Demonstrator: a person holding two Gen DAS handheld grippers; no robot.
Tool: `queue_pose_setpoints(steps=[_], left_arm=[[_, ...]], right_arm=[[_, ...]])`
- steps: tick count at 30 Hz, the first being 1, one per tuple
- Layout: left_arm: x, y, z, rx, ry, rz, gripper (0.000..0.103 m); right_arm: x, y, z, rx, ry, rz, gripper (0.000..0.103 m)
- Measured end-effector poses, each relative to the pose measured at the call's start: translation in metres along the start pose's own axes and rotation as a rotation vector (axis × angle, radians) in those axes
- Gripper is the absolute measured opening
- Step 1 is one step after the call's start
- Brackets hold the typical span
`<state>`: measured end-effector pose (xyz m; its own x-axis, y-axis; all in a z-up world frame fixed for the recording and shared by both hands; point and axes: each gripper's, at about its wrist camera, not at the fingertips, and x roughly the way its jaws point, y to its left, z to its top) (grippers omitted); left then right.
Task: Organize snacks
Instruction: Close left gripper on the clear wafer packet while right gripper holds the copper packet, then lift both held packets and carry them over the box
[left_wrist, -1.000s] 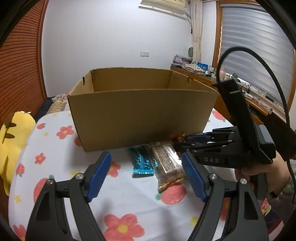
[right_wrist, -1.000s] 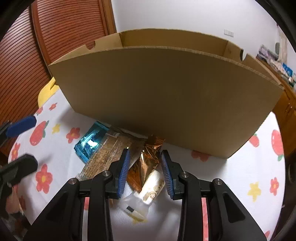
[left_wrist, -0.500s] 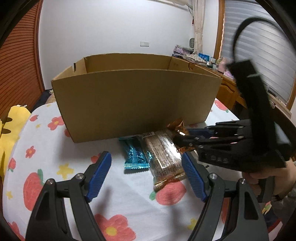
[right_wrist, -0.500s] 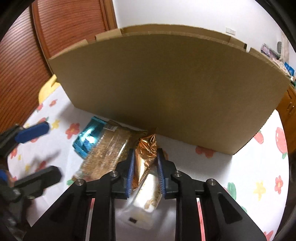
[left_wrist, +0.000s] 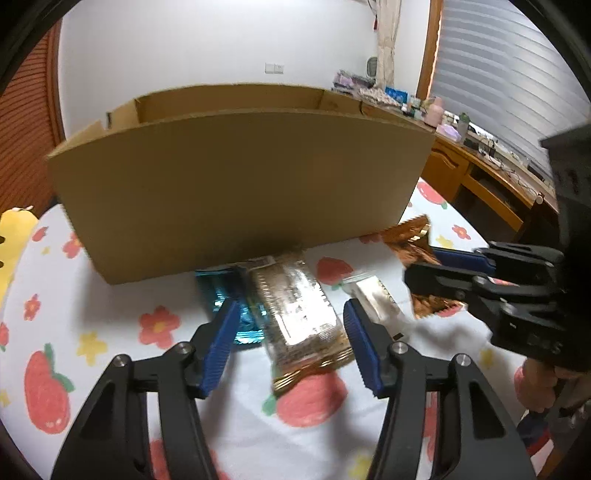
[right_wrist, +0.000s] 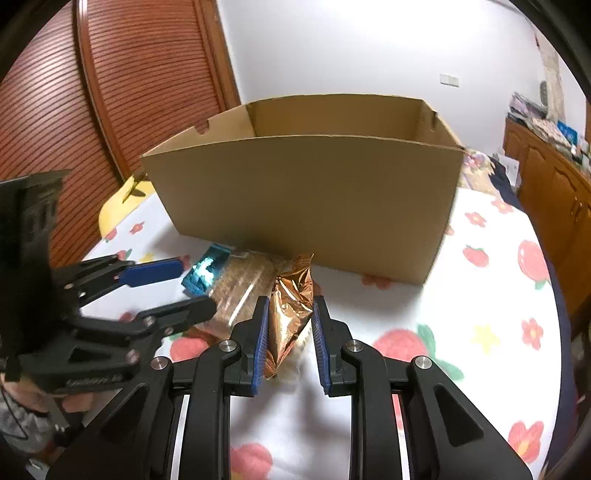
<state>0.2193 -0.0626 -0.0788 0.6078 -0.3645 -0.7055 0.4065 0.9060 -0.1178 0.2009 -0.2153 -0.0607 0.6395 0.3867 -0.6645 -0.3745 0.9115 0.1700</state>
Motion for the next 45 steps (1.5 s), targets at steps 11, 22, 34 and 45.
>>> queue_pose_setpoints(steps=[11, 22, 34, 45], left_arm=[[0.029, -0.009, 0.009, 0.008, 0.089, 0.034, 0.059], [0.039, -0.015, 0.009, -0.016, 0.098, 0.046, 0.050], [0.004, -0.007, -0.005, -0.050, 0.026, 0.005, 0.043], [-0.054, -0.006, 0.009, -0.041, -0.093, -0.049, 0.043]], right_arm=[[-0.006, -0.019, -0.021, 0.043, -0.007, -0.018, 0.020], [-0.004, -0.012, -0.035, 0.006, -0.008, -0.059, 0.020], [-0.003, -0.010, -0.037, -0.021, -0.024, -0.072, 0.020], [-0.010, -0.007, -0.040, -0.026, -0.051, -0.079, 0.020]])
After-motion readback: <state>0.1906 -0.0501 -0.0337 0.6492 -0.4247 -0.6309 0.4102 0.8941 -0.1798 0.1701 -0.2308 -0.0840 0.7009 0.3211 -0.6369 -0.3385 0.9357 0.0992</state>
